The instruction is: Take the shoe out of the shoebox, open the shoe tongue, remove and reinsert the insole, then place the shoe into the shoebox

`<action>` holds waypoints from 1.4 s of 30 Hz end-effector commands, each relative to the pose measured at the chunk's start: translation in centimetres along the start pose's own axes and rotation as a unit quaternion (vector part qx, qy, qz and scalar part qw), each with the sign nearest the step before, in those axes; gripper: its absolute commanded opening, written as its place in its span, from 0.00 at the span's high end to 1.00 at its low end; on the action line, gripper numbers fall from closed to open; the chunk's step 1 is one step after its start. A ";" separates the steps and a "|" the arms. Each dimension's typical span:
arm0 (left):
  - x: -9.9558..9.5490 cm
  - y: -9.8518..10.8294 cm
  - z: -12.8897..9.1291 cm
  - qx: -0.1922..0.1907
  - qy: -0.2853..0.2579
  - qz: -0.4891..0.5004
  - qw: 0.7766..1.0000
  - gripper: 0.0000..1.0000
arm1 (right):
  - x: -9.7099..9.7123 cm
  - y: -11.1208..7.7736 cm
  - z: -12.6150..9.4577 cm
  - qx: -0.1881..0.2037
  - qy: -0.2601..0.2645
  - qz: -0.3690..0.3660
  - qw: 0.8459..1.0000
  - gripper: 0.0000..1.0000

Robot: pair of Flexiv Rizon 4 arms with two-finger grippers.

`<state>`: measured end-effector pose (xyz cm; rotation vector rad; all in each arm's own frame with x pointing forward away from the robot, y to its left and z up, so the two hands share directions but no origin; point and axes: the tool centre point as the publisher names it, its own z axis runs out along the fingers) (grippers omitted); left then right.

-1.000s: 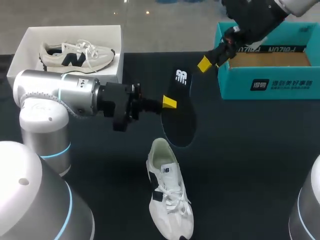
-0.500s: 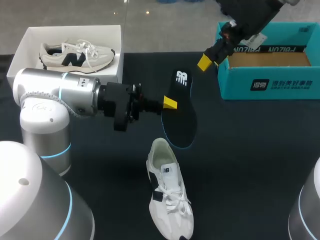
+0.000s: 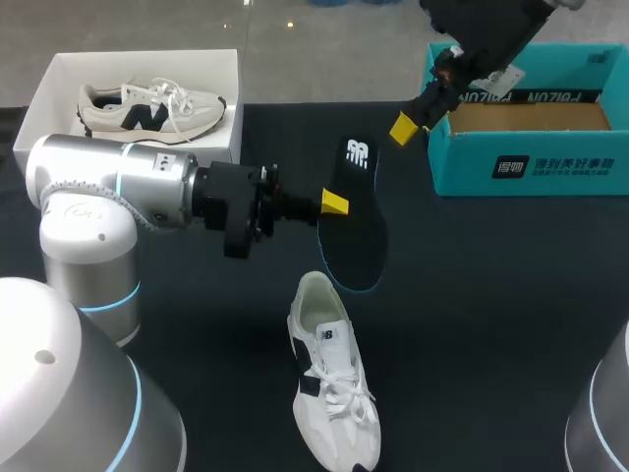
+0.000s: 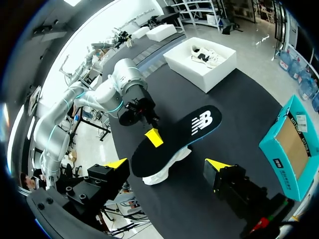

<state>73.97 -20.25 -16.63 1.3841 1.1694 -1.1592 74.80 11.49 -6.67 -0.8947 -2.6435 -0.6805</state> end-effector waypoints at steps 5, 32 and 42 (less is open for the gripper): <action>0.0 0.0 0.1 -0.001 0.001 0.000 1.000 1.00 | 1.6 -0.2 0.4 0.040 -0.032 -0.015 0.999 0.00; 0.0 0.0 0.1 -0.001 0.001 0.000 1.000 1.00 | 4.7 -2.2 1.4 0.054 -0.054 0.005 0.997 0.00; 0.0 0.0 0.1 -0.001 0.001 0.000 1.000 1.00 | 4.7 -2.2 1.4 0.054 -0.054 0.005 0.997 0.00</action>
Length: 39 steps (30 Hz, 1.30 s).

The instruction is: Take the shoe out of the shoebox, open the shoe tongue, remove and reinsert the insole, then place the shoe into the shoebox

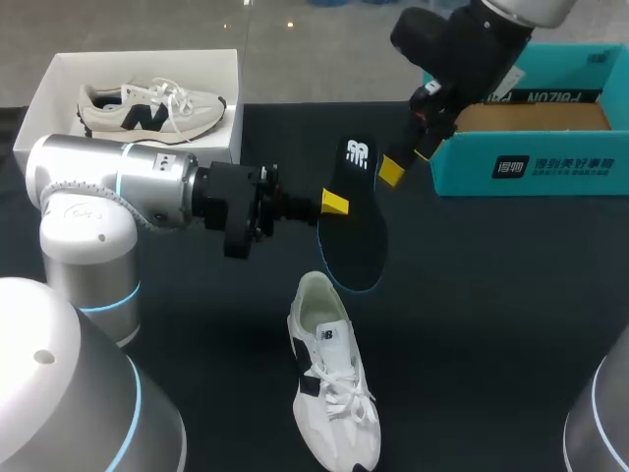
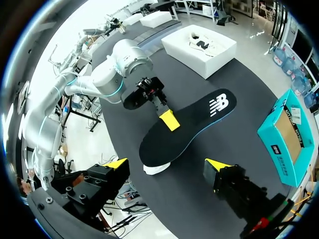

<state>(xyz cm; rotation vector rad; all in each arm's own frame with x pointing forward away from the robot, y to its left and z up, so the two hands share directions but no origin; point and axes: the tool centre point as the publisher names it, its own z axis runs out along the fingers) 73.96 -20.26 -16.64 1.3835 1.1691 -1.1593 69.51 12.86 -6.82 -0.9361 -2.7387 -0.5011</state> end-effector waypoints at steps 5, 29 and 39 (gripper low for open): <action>0.0 0.0 0.1 0.000 0.002 0.000 1.000 1.00 | 0.0 0.2 0.1 0.002 0.000 0.001 1.000 0.00; -1.9 -2.0 -1.0 0.049 0.045 -0.283 0.957 1.00 | 0.0 0.2 0.1 0.002 0.000 0.001 1.000 0.00; -2.1 -2.3 -1.1 0.065 0.031 -0.282 0.957 1.00 | 0.0 0.2 0.1 0.002 0.000 0.001 1.000 0.00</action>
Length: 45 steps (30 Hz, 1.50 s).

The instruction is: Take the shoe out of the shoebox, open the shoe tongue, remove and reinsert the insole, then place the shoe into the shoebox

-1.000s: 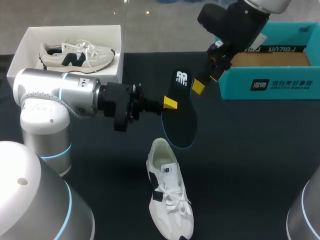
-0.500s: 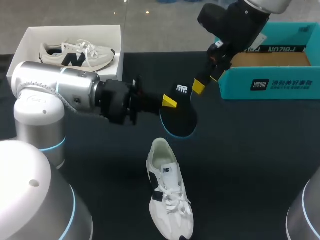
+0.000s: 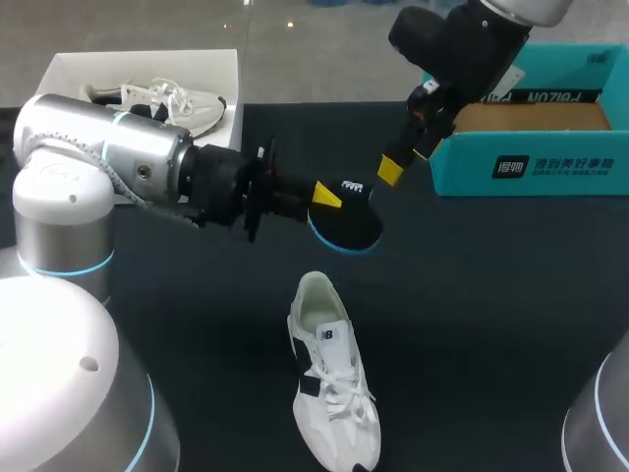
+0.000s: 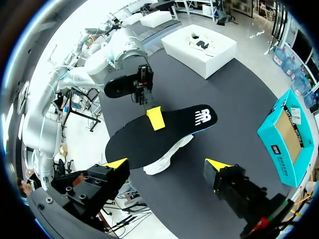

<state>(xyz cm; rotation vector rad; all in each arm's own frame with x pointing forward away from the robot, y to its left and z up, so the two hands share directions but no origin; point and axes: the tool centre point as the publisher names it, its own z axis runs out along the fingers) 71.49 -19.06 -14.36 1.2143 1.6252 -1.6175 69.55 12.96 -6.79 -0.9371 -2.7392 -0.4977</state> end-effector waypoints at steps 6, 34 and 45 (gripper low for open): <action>0.2 0.2 0.1 0.002 0.000 0.001 1.000 1.00 | 0.0 0.1 0.1 0.001 0.000 0.001 1.000 0.00; 0.3 1.0 -1.8 0.029 0.019 -0.305 0.952 1.00 | 0.0 0.1 0.1 0.001 0.000 0.001 1.000 0.00; 0.5 0.9 -1.5 0.049 0.019 -0.302 0.952 1.00 | 0.0 0.1 0.1 0.001 0.000 0.001 1.000 0.00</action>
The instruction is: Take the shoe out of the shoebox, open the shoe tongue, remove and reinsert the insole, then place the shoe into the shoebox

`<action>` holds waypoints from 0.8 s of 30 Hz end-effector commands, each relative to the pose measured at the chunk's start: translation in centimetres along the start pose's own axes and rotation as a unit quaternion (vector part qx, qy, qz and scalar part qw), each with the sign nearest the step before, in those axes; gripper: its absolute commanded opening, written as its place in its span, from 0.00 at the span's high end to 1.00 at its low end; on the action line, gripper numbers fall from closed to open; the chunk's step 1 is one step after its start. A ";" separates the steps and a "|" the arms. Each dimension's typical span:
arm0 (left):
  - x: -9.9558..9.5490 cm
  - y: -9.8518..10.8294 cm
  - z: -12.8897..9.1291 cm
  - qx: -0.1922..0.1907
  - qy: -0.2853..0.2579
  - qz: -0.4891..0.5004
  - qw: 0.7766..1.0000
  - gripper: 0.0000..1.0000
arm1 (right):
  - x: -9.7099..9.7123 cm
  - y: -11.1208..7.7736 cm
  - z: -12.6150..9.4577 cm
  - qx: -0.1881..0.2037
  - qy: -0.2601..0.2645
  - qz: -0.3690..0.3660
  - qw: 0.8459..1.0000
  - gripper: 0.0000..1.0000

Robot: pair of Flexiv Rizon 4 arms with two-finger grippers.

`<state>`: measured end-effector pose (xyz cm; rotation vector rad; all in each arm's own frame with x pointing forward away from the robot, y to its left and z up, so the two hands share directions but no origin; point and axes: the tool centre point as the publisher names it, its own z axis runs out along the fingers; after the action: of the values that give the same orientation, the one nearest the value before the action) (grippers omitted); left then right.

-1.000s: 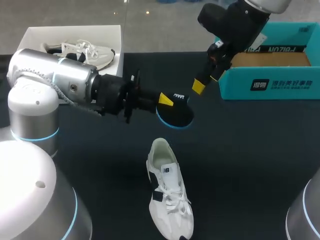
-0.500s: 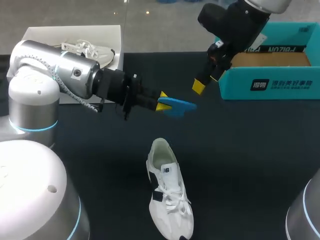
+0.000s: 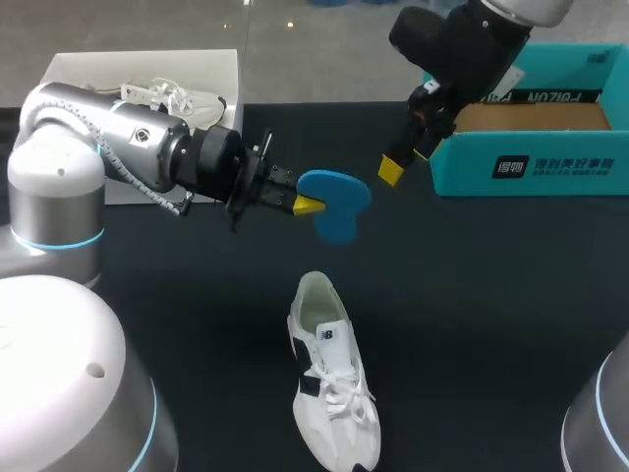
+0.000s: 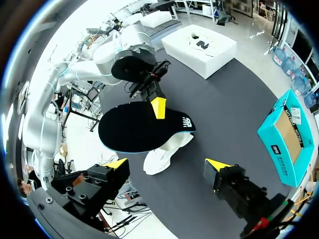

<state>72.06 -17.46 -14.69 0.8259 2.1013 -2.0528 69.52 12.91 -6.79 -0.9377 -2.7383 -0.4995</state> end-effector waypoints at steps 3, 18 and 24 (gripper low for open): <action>-0.1 0.4 0.1 0.003 0.002 0.000 1.000 1.00 | 0.0 0.2 0.1 0.002 0.000 0.000 1.000 0.00; -1.6 0.9 -0.3 0.010 0.009 -0.153 0.988 1.00 | 0.0 0.2 0.1 0.002 0.000 0.000 1.000 0.00; -2.6 1.4 -0.5 0.012 0.007 -0.248 0.969 1.00 | 0.0 0.2 0.1 0.002 0.000 0.000 1.000 0.00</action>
<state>74.27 -17.53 -14.80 0.4431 2.4004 -2.2444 69.52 12.92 -6.79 -0.9378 -2.7383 -0.4991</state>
